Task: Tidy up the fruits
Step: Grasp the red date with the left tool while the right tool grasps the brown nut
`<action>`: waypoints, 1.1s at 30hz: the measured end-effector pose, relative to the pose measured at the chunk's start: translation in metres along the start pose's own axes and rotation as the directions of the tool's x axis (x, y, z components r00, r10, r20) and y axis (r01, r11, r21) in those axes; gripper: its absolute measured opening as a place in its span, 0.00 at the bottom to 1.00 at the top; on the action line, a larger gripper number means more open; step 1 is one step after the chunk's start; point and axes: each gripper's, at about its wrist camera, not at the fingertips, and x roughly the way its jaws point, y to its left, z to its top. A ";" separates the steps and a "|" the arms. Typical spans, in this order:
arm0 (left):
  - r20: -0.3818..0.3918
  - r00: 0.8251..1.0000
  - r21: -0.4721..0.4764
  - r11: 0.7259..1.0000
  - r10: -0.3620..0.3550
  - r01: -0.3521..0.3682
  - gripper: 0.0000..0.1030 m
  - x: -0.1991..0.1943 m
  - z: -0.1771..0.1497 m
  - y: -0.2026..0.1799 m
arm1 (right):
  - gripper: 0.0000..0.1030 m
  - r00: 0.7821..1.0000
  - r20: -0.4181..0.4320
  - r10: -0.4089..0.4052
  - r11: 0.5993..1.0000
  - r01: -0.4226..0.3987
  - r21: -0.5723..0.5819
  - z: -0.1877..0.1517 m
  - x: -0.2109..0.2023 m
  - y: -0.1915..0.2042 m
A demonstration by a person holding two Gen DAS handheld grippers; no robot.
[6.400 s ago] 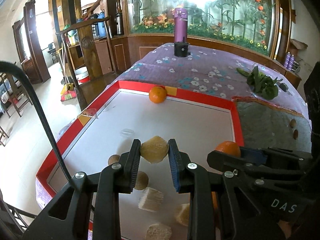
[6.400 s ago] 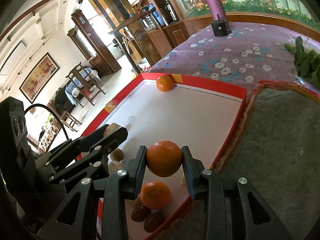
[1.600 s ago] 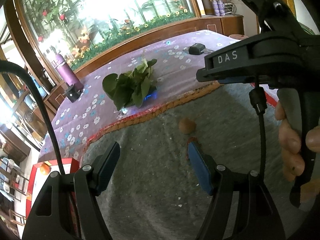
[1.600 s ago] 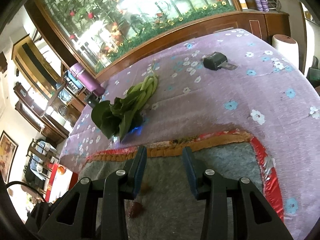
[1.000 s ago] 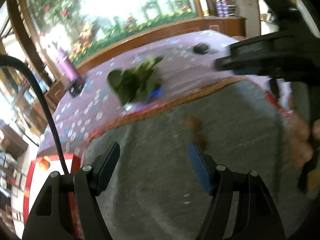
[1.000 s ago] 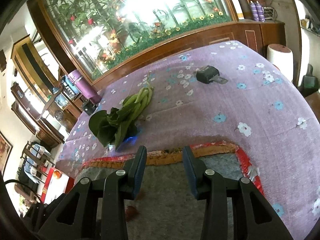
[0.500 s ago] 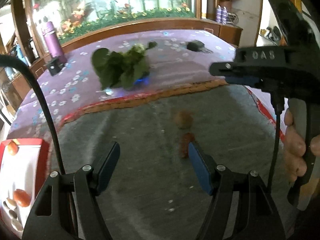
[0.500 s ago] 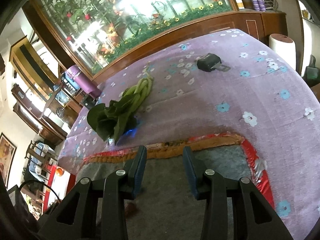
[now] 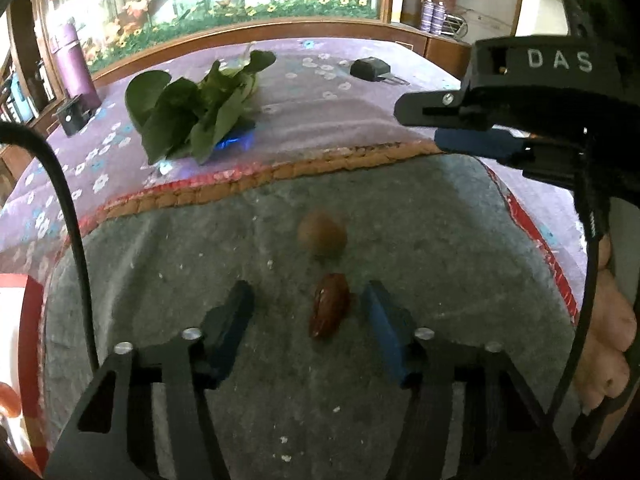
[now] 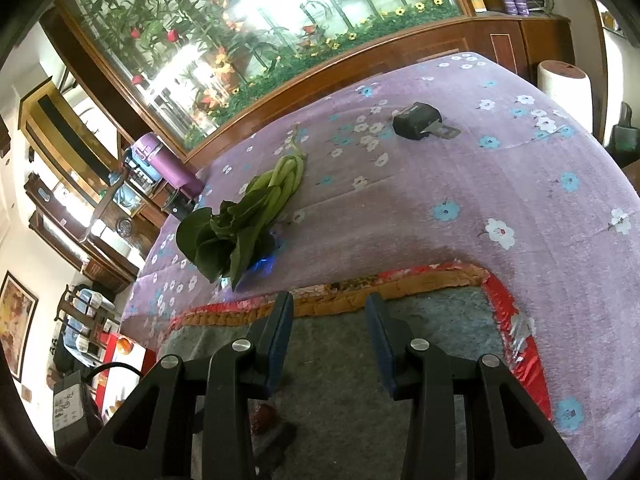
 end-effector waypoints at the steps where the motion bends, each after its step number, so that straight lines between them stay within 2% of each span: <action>1: 0.002 1.000 -0.001 1.000 -0.013 0.013 0.36 -0.001 0.000 0.000 | 0.39 1.000 -0.004 0.001 1.000 -0.001 -0.003 0.000 0.001 0.001; 3: 0.009 1.000 0.001 1.000 -0.019 0.019 0.24 -0.001 0.001 0.002 | 0.39 1.000 -0.010 0.002 1.000 -0.002 -0.014 -0.002 0.002 0.003; 4: 0.014 0.999 0.005 1.000 -0.030 0.030 0.12 -0.002 0.000 0.002 | 0.39 1.000 -0.012 0.003 1.000 -0.003 -0.022 -0.002 0.003 0.004; 11: 0.023 0.997 -0.017 0.997 -0.080 0.080 0.12 -0.013 -0.009 0.020 | 0.39 0.992 -0.087 0.093 0.994 -0.098 -0.057 -0.009 0.017 0.015; 14: 0.044 0.997 -0.033 0.997 -0.063 0.065 0.12 -0.025 -0.013 0.031 | 0.39 0.985 -0.131 0.108 0.987 -0.123 -0.107 -0.017 0.026 0.026; 17: 0.066 0.998 -0.043 0.999 -0.019 0.022 0.12 -0.039 -0.018 0.044 | 0.39 0.985 -0.156 0.070 0.978 -0.099 -0.185 -0.027 0.037 0.041; 23: 0.102 0.993 -0.096 0.994 0.064 -0.055 0.12 -0.061 -0.031 0.076 | 0.37 0.987 -0.156 -0.030 0.954 -0.018 -0.300 -0.043 0.051 0.060; 27: 0.121 0.990 -0.120 0.991 0.070 -0.055 0.12 -0.068 -0.032 0.085 | 0.35 0.988 -0.143 -0.058 0.946 0.009 -0.325 -0.045 0.055 0.063; 28: 0.126 0.989 -0.121 0.991 0.071 -0.056 0.12 -0.070 -0.032 0.087 | 0.31 0.988 -0.138 -0.072 0.941 0.022 -0.338 -0.047 0.055 0.064; 30: 0.129 0.989 -0.126 0.991 0.066 -0.050 0.12 -0.073 -0.033 0.090 | 0.25 0.986 -0.123 -0.112 0.923 0.057 -0.380 -0.049 0.055 0.066; 33: 0.138 0.988 -0.132 0.990 0.068 -0.050 0.12 -0.078 -0.035 0.095 | 0.24 0.983 -0.110 -0.147 0.902 0.088 -0.422 -0.053 0.055 0.070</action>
